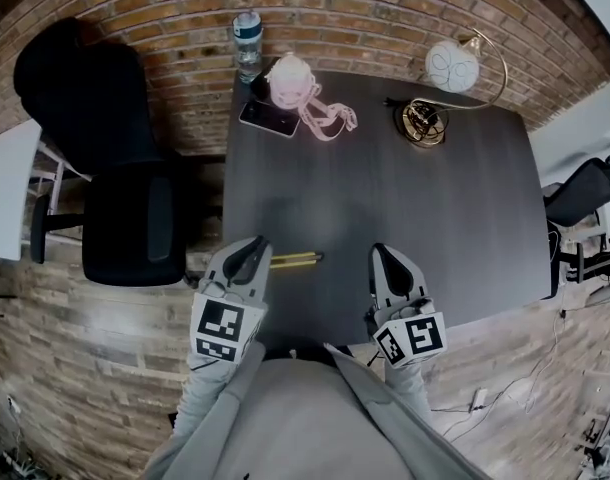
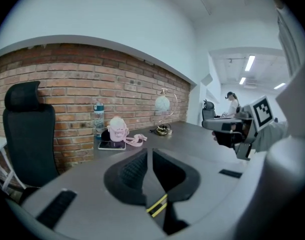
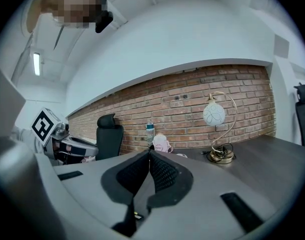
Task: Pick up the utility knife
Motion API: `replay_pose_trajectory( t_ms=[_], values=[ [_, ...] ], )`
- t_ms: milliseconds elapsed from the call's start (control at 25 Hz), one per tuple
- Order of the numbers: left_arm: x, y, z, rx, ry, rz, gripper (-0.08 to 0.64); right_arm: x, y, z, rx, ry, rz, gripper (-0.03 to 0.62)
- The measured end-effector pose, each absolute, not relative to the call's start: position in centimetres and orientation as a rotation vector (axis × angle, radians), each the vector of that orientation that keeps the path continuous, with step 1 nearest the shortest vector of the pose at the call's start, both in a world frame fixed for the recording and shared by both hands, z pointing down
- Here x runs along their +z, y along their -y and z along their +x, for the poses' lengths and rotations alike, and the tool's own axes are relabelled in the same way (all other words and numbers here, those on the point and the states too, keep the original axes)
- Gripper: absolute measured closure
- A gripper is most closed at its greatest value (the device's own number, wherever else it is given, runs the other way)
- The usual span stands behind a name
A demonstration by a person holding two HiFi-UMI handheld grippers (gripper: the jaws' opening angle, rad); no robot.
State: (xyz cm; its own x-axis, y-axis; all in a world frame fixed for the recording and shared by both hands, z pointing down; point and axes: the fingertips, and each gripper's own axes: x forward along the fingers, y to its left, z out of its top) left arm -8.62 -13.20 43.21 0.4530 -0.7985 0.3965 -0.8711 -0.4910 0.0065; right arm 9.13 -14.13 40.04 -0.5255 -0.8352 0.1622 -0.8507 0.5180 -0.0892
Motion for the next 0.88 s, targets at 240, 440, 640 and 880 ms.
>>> replay_pose_trajectory(
  t_ms=[240,440,640,880],
  values=[
    [45.5,13.0,-7.5,0.595,1.343,2.523,0.538,41.3,13.4,8.9,0.285,2.633,1.474,0.574],
    [48.0,13.1,-6.4,0.698,1.222,2.553,0.538,42.0,13.4,9.4,0.314,2.614,1.486,0.574],
    [51.1,12.8,-5.4,0.82,1.095,2.578,0.526,42.8,13.4,10.2,0.344,2.59,1.504,0.574],
    [55.5,12.0,-4.4,0.994,0.889,2.568,0.454,43.7,13.0,10.6,0.376,2.565,1.523,0.574]
  ],
)
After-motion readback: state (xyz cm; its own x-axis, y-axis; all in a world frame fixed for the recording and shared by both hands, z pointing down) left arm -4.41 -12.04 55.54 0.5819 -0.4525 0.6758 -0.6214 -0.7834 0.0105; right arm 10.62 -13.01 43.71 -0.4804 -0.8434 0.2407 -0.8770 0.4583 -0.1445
